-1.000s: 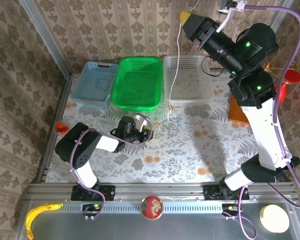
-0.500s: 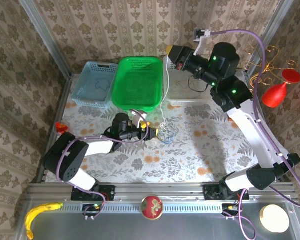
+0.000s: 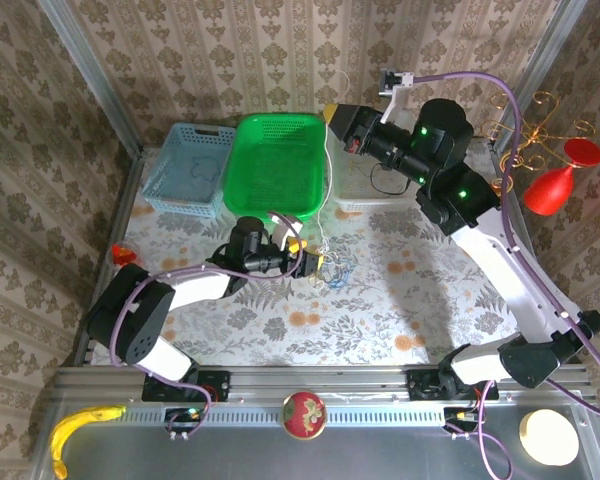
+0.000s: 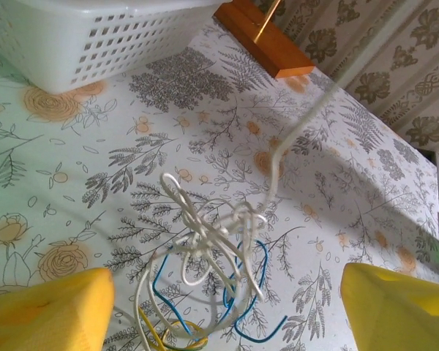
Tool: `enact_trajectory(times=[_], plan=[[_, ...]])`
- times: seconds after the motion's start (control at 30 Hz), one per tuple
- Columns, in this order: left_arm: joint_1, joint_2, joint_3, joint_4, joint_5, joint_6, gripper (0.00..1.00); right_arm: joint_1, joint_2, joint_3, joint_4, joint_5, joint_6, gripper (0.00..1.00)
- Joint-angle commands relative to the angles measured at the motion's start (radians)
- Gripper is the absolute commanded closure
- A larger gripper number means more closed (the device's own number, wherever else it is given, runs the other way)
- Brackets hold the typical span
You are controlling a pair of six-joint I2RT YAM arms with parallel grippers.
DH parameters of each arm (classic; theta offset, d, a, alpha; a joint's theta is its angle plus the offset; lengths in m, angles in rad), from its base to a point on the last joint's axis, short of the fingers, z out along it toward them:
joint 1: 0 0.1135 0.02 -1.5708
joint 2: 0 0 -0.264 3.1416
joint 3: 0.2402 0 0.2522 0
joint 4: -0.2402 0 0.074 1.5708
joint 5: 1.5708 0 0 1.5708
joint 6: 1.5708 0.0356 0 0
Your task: Untangle the cables
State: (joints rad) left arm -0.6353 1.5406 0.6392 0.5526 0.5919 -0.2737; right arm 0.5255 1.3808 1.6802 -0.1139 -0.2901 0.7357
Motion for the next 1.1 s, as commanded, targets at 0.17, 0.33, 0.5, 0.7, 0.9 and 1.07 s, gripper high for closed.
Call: enact_trajectory(times=[0.17,0.33,0.5,0.7,0.9,1.07], plan=[[-0.009,0.082,0.057,0.004,0.031,0.024,0.32,0.026,-0.019,0.027,0.027,-0.006,-0.010,1.00],[-0.008,0.101,0.060,0.014,0.037,0.019,0.56,0.034,-0.019,0.034,0.022,-0.004,-0.017,1.00],[-0.005,0.105,0.040,0.023,0.030,0.015,0.79,0.031,-0.016,0.066,-0.015,0.012,-0.048,1.00],[0.009,0.098,-0.006,0.050,0.020,0.000,1.00,-0.022,-0.007,0.168,-0.063,0.007,-0.061,1.00],[0.042,0.081,-0.067,0.078,0.003,-0.021,1.00,-0.103,0.003,0.337,-0.123,-0.019,-0.067,1.00],[0.062,0.076,-0.118,0.097,-0.010,-0.033,1.00,-0.181,0.003,0.457,-0.147,-0.024,-0.056,1.00]])
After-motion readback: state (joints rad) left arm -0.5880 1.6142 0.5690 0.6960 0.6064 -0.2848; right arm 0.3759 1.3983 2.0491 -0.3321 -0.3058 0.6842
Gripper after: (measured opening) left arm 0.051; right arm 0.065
